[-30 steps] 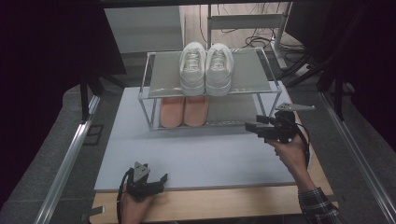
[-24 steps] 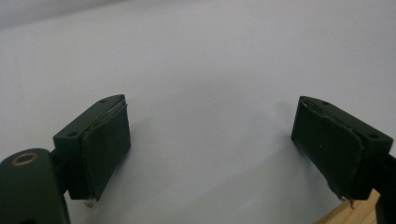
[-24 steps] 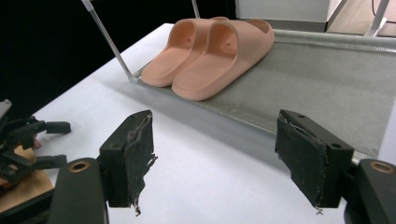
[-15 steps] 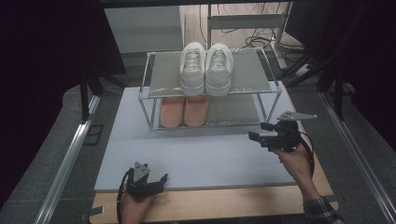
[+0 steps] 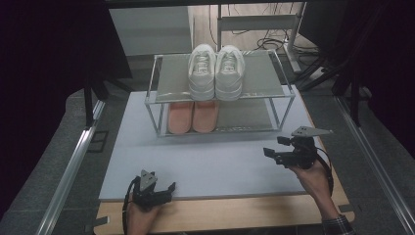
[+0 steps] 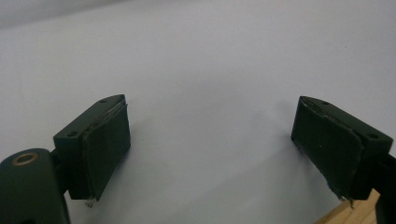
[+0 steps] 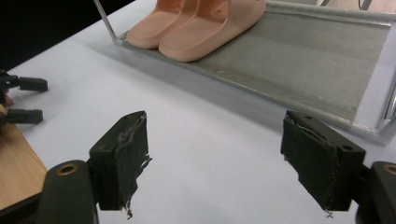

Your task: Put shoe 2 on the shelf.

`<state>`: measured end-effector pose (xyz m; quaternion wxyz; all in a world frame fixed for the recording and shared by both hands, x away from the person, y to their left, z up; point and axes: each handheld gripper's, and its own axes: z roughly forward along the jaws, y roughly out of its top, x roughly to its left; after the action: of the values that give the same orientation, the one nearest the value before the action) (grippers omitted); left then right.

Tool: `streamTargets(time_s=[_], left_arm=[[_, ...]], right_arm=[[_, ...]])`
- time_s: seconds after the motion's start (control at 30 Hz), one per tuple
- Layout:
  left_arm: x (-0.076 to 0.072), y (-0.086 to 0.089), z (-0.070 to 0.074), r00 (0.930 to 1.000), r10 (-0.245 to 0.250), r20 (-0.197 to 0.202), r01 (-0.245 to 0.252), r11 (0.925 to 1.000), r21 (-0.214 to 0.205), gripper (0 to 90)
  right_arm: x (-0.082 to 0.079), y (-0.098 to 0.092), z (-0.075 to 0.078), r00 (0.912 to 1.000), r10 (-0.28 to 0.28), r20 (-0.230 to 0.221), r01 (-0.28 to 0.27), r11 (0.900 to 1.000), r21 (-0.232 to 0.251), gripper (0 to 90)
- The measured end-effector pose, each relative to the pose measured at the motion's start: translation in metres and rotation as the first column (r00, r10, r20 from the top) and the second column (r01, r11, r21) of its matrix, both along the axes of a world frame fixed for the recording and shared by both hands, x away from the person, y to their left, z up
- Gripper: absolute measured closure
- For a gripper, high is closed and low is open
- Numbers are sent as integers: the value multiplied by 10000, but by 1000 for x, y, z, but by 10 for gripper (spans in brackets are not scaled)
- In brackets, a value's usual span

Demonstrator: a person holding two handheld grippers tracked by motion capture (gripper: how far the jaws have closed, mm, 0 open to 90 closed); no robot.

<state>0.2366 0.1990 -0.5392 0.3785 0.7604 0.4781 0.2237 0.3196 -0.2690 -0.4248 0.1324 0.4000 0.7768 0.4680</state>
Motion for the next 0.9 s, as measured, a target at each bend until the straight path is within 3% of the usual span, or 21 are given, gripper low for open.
streamTargets(time_s=[0.17,0.43,0.9], left_arm=[[0,0,0,10000,2,-1,-2,10000,4,117],[0,0,0,10000,8,0,-8,10000,-1,117],[0,0,0,10000,9,-1,-9,10000,-5,117]], right_arm=[[-4,0,-5,9997,95,214,-89,9996,-266,195],[-12,2,-20,10000,46,88,-41,9982,-604,149],[-21,5,-47,10000,80,35,-75,9926,-1214,144]])
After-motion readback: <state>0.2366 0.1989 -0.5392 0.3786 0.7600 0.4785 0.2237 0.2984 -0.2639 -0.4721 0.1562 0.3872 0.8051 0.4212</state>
